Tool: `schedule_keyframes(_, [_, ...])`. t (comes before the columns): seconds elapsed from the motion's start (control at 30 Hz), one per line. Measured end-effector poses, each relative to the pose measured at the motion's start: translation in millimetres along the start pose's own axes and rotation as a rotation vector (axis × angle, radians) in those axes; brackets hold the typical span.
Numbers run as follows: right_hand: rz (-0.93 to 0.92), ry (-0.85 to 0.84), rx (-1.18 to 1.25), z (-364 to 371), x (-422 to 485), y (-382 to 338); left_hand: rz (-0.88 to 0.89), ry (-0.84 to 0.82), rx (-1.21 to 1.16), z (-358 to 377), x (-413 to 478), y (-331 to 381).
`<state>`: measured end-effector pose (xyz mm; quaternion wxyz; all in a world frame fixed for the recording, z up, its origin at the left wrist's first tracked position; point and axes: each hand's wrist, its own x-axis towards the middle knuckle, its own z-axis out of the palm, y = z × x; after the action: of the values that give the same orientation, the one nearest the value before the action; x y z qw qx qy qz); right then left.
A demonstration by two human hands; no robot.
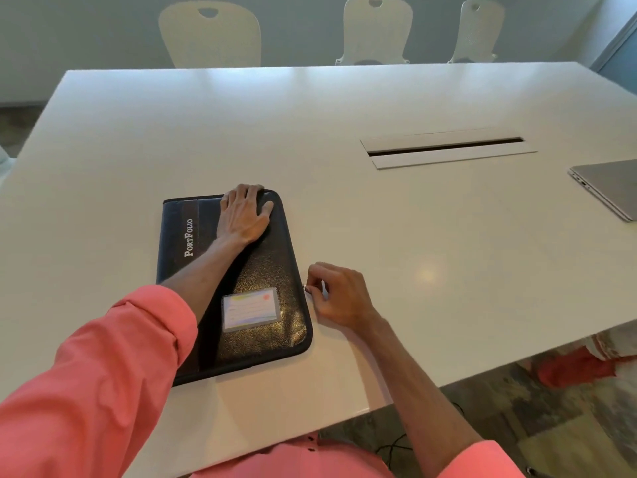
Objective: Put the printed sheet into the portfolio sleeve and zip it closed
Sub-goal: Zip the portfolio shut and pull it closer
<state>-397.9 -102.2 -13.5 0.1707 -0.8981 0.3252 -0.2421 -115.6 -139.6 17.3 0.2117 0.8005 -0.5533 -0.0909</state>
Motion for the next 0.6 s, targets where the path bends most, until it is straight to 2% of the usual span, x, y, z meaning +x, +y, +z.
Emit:
schedule_keyframes(0.2, [0.054, 0.079, -0.051, 6, 13, -5, 0.015, 0.012, -0.029, -3, -1, 0])
schedule_keyframes(0.6, [0.116, 0.121, -0.109, 20, 64, 1, 0.033, -0.036, -0.006, -6, -9, 1])
